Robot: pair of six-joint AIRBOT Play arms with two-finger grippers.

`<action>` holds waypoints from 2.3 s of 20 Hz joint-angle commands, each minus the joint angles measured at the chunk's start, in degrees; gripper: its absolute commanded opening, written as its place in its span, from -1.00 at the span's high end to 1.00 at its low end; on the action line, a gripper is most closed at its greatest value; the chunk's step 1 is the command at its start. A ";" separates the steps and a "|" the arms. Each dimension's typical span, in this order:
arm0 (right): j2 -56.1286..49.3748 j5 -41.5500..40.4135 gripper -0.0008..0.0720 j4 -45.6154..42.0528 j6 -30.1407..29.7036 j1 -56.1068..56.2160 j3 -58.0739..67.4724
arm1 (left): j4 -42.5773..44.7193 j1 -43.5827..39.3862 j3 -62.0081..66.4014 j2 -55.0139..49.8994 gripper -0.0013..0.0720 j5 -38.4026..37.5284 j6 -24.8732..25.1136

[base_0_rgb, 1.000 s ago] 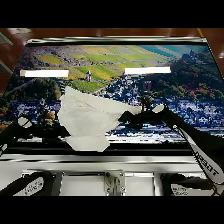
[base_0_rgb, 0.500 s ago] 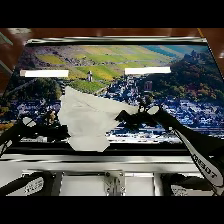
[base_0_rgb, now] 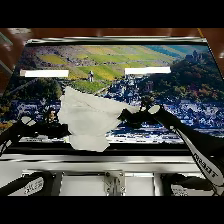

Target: Fold the shirts.

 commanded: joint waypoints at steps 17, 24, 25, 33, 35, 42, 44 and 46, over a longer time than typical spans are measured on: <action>-1.81 10.62 -0.69 -15.91 1.92 -28.26 5.29 | -0.48 0.07 12.52 4.52 0.86 -2.36 -0.13; 2.05 10.64 0.79 -9.33 -5.18 -27.61 10.62 | 2.19 5.86 22.10 4.76 0.86 -11.19 -0.15; 4.98 12.83 0.79 -9.29 -7.26 -28.79 13.33 | 2.08 8.26 27.36 5.40 0.86 -14.03 -0.15; 34.25 16.92 0.79 -9.51 -2.12 -41.59 34.82 | 5.44 10.91 78.31 16.61 0.86 -8.44 1.14; 38.77 21.88 0.79 -9.51 -1.66 -43.56 36.06 | 9.86 10.91 83.25 17.62 0.86 -9.86 -2.56; 41.42 55.01 0.77 -26.16 -0.70 -44.11 34.05 | 12.28 10.84 75.06 18.36 0.86 -23.39 -4.09; 41.42 59.08 0.77 -30.16 -0.85 -44.09 28.76 | 12.26 10.84 67.73 18.36 0.86 -23.37 -4.07; 41.40 58.40 0.77 -30.58 -1.60 -44.09 20.94 | 10.64 10.75 58.84 18.36 0.86 -23.30 -2.40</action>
